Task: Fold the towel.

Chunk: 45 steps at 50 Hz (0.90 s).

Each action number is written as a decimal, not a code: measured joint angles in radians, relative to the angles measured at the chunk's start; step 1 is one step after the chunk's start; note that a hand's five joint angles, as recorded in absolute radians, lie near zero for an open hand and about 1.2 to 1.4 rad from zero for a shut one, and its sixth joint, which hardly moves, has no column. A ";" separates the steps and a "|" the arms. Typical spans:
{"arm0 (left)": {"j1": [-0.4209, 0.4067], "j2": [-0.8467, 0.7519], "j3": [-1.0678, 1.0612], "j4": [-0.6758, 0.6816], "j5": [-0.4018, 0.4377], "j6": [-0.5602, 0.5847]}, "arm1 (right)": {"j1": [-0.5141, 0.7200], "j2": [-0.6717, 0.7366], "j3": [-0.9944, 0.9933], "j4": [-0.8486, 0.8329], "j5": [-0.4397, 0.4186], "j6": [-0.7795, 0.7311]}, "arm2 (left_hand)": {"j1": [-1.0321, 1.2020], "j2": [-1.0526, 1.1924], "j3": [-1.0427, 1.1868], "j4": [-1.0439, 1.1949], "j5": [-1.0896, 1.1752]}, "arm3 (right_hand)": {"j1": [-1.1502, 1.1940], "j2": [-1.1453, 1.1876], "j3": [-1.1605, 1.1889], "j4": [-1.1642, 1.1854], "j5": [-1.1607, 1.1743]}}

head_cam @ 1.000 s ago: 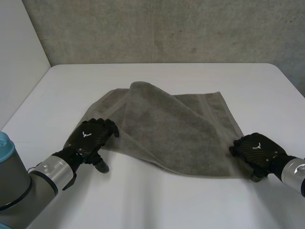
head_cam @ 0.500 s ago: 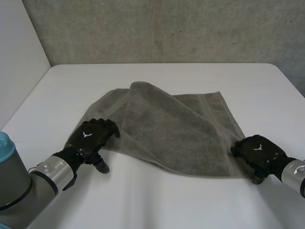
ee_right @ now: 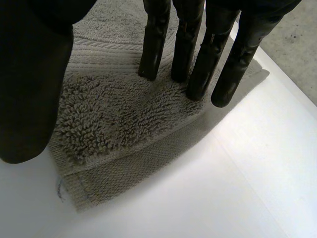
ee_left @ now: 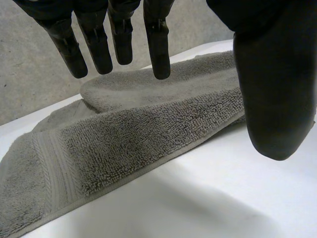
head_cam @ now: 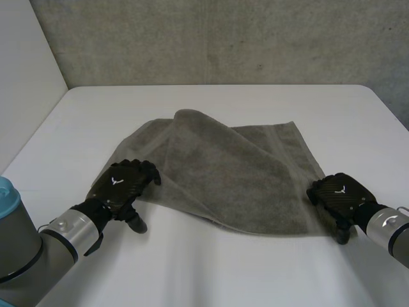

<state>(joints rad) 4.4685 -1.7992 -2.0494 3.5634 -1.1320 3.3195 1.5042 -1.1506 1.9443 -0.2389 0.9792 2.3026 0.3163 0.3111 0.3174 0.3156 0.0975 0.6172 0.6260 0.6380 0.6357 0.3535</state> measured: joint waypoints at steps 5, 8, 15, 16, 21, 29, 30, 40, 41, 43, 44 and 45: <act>0.000 0.000 -0.001 0.000 0.000 0.000 | 0.007 0.007 -0.006 -0.011 0.008 0.004 | 0.000 0.000 0.000 0.000 0.000 | 0.032 0.030 0.035 0.035 0.000; 0.000 0.000 -0.001 0.000 0.000 0.000 | 0.010 0.007 -0.010 -0.014 0.011 0.011 | 0.000 0.000 0.000 0.000 0.000 | 0.053 0.051 0.053 0.053 0.000; 0.000 0.000 -0.001 0.000 0.000 0.000 | 0.014 0.003 -0.021 -0.017 0.015 0.030 | 0.000 0.000 0.000 0.000 0.000 | 0.127 0.116 0.107 0.109 0.059; 0.000 0.000 -0.002 0.000 0.000 0.000 | 0.015 0.002 -0.023 -0.017 0.015 0.033 | 0.000 0.000 0.000 0.000 0.000 | 0.130 0.118 0.111 0.112 0.100; 0.000 0.000 -0.003 0.000 0.000 0.000 | 0.015 0.001 -0.029 -0.016 0.015 0.036 | 0.000 0.000 0.000 0.000 0.000 | 0.143 0.131 0.128 0.128 0.222; 0.000 0.000 -0.003 0.000 0.000 0.000 | 0.015 0.002 -0.033 -0.016 0.014 0.036 | 0.000 0.000 0.000 0.000 0.000 | 0.146 0.131 0.131 0.129 0.229; 0.000 0.000 -0.003 0.000 0.000 0.000 | 0.015 0.002 -0.033 -0.016 0.014 0.036 | 0.000 0.000 0.000 0.000 0.000 | 0.148 0.131 0.131 0.130 0.229; 0.000 0.000 -0.003 0.000 0.000 0.001 | 0.016 0.005 -0.035 -0.016 0.014 0.039 | 0.000 0.000 0.000 0.000 0.000 | 0.663 0.657 0.633 0.634 0.747; 0.000 0.000 -0.003 0.000 0.000 0.001 | 0.016 0.005 -0.036 -0.016 0.014 0.043 | 0.000 0.000 0.000 0.000 0.000 | 0.708 0.698 0.682 0.684 0.797; 0.000 0.000 -0.003 0.000 -0.001 0.001 | 0.016 0.003 -0.038 -0.016 0.014 0.056 | 0.000 0.000 0.000 0.000 0.000 | 0.710 0.701 0.700 0.703 0.810; 0.000 0.000 -0.002 0.000 -0.001 0.000 | 0.015 0.001 -0.040 -0.016 0.015 0.068 | 0.000 0.000 0.000 0.000 -0.002 | 0.710 0.701 0.701 0.704 0.810; 0.000 0.000 -0.002 0.001 -0.002 0.000 | 0.014 -0.001 -0.042 -0.016 0.015 0.085 | 0.000 -0.001 0.000 -0.001 -0.004 | 0.710 0.701 0.701 0.704 0.810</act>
<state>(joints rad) 4.4685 -1.7994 -2.0512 3.5640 -1.1336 3.3198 1.5182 -1.1518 1.9019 -0.2550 0.9946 2.3873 0.3166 0.3106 0.3171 0.3144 0.0937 1.3277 1.3269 1.3391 1.3400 1.1635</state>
